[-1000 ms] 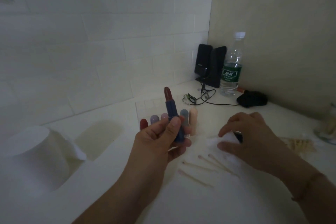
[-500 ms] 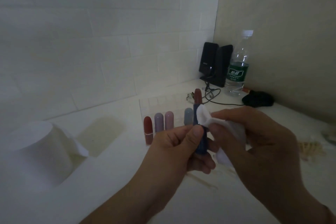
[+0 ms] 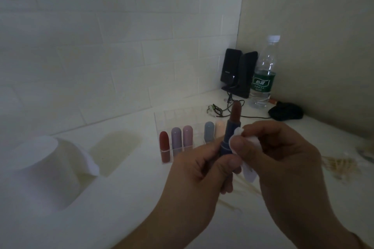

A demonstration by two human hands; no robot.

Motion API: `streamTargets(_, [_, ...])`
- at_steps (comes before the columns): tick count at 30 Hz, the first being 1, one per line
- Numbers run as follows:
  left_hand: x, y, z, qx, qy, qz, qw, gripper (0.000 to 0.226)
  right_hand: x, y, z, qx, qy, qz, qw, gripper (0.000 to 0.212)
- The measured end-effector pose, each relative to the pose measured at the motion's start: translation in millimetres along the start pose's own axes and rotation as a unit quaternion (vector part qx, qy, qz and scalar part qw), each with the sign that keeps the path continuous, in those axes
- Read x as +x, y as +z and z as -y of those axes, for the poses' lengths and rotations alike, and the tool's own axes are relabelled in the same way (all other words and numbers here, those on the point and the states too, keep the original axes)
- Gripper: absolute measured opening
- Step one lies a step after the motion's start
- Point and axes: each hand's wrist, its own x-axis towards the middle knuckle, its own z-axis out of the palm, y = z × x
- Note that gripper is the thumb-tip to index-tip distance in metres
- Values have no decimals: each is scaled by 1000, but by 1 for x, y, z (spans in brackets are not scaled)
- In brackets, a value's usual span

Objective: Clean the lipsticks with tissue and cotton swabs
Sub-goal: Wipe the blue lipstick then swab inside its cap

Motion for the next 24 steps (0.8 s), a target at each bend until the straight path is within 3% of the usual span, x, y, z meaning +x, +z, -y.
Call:
streamTargets(3, [0, -1, -5, 76, 10, 4, 997, 9, 2, 0, 0, 60, 82, -9, 995, 26])
streamTargets(8, [-1, 1, 6, 176, -33, -2, 984, 52, 2, 1, -1, 56, 146, 32, 987, 21])
streamTargets(12, [0, 4, 7, 180, -35, 7, 983, 52, 3, 3, -2, 56, 155, 38, 986, 18])
streamTargets(15, [0, 5, 9, 132, -79, 16, 988, 46, 3, 6, 0, 43, 148, 38, 987, 14])
streamTargets(20, [5, 4, -7, -135, -207, 35, 968, 61, 3, 7, 0, 54, 163, 18, 985, 22])
streamTargets(24, [6, 5, -5, -117, -205, -60, 970, 62, 6, 2, 1, 73, 187, -12, 979, 23])
